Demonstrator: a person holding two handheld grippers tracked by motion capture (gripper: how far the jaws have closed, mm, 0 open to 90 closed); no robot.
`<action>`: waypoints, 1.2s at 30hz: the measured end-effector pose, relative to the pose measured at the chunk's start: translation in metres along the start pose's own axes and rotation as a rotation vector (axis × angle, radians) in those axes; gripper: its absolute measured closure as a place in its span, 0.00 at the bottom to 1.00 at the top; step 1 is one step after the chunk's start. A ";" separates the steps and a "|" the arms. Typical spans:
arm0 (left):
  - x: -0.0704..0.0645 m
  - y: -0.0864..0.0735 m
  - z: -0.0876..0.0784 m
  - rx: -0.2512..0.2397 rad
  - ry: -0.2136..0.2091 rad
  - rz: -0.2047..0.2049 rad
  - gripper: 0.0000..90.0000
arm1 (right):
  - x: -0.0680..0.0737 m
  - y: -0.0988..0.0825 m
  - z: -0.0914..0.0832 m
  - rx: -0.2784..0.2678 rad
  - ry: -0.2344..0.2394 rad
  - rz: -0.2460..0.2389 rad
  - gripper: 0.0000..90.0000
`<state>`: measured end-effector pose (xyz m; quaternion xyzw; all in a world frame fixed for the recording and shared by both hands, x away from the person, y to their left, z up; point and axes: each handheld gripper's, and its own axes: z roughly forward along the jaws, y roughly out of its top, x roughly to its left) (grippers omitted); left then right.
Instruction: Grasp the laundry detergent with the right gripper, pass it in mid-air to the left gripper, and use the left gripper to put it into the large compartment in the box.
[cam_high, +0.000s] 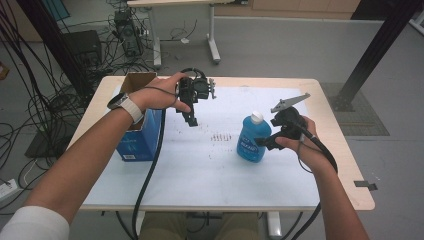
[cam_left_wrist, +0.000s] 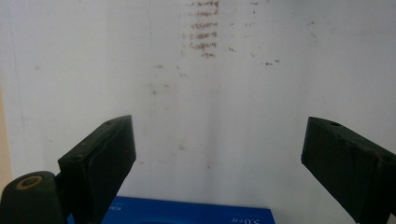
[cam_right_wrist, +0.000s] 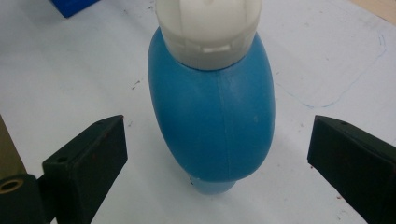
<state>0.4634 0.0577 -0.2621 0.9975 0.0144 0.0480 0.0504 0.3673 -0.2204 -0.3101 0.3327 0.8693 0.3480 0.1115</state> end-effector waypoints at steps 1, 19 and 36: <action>-0.001 0.000 0.001 0.002 -0.004 -0.008 0.12 | 0.000 0.000 0.000 0.001 0.000 0.000 0.05; 0.000 -0.001 0.001 0.000 -0.003 -0.007 0.12 | -0.001 -0.002 0.001 -0.004 -0.002 0.005 0.05; 0.000 0.000 0.001 0.004 -0.004 -0.004 0.12 | -0.001 -0.003 0.002 -0.005 -0.001 0.009 0.05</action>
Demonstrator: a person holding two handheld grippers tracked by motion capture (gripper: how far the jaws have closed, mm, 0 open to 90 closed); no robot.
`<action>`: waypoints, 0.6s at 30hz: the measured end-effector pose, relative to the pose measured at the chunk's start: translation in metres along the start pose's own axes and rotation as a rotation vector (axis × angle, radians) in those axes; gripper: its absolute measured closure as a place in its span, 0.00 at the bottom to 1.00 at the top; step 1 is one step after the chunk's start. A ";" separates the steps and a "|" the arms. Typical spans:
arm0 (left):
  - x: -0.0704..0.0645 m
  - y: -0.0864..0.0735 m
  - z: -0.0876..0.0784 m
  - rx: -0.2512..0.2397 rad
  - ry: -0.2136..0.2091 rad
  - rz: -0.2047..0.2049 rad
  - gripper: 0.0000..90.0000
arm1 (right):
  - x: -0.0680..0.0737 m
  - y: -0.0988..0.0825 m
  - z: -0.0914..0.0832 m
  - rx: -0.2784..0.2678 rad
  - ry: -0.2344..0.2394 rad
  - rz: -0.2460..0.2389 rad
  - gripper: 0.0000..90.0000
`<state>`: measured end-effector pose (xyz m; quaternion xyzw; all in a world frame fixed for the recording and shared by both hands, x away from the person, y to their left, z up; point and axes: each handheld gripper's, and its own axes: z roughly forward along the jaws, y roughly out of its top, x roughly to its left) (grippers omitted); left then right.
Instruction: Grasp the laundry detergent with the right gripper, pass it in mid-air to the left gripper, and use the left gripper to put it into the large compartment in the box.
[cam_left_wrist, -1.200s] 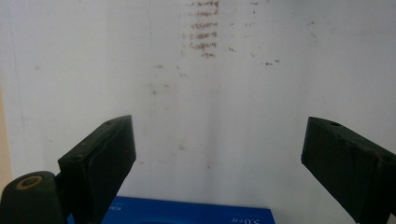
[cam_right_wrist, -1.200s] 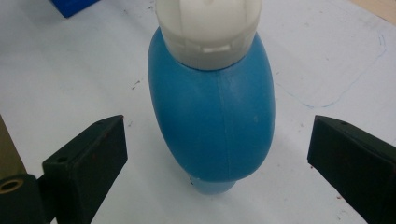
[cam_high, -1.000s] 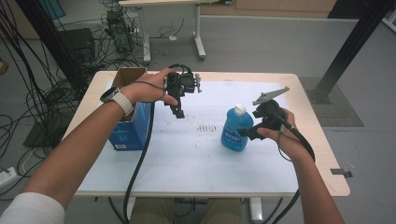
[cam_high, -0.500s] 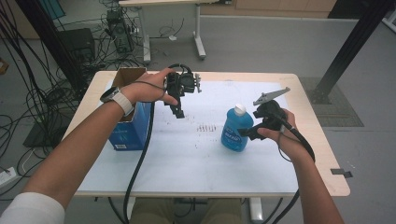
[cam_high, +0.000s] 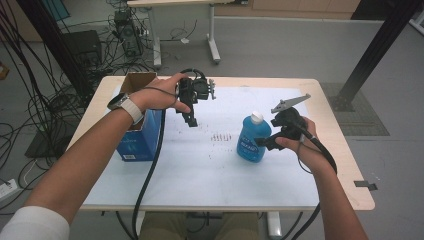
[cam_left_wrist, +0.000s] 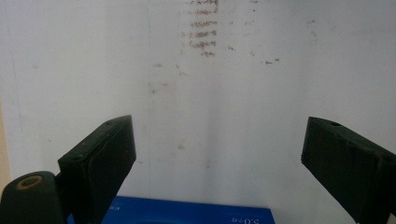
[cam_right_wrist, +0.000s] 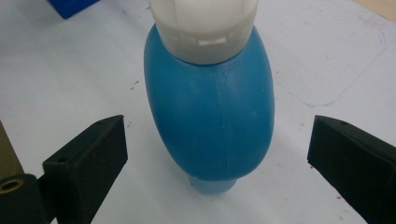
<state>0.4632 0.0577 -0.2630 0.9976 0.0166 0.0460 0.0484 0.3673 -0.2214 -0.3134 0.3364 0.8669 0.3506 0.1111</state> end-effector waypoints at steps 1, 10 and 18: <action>0.000 0.000 0.000 0.002 0.000 -0.001 0.12 | 0.000 0.000 0.000 -0.001 0.000 0.000 0.05; 0.000 -0.001 0.000 -0.001 0.001 -0.003 0.12 | 0.000 0.001 0.000 -0.002 0.001 -0.003 0.05; 0.000 -0.002 0.000 -0.002 0.000 -0.008 0.12 | 0.000 0.001 0.000 -0.002 0.001 -0.001 0.05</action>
